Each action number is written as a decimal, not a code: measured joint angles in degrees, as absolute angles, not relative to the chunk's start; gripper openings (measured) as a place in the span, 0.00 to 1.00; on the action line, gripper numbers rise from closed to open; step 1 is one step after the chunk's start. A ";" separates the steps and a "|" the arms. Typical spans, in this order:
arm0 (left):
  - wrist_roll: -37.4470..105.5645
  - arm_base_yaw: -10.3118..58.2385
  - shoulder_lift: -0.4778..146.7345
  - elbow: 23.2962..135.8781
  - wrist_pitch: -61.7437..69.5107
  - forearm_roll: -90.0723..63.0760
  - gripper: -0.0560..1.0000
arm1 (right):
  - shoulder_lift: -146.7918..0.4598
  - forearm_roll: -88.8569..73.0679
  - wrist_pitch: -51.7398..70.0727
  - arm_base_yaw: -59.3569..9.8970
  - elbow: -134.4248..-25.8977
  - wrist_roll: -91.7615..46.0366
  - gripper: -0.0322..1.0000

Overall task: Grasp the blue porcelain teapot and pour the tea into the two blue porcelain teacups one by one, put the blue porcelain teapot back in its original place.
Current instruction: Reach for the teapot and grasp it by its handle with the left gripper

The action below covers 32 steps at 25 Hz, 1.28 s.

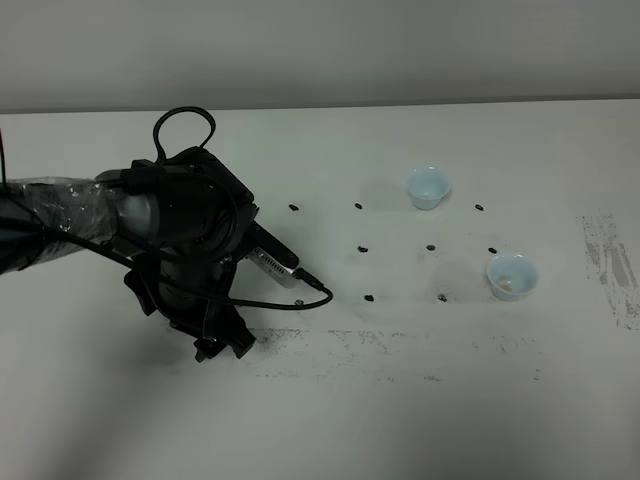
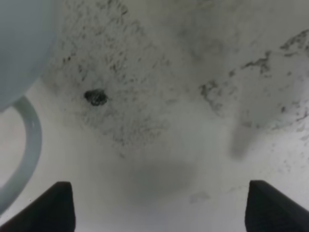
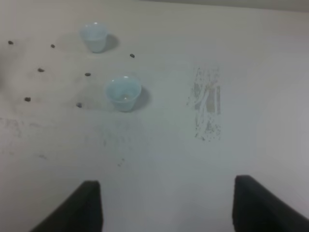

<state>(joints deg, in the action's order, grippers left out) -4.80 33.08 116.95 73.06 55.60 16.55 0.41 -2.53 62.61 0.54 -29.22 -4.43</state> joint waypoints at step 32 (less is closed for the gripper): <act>-4.81 34.37 116.71 73.06 54.56 22.47 0.67 | 0.41 -2.53 62.61 0.54 -29.22 -4.43 0.60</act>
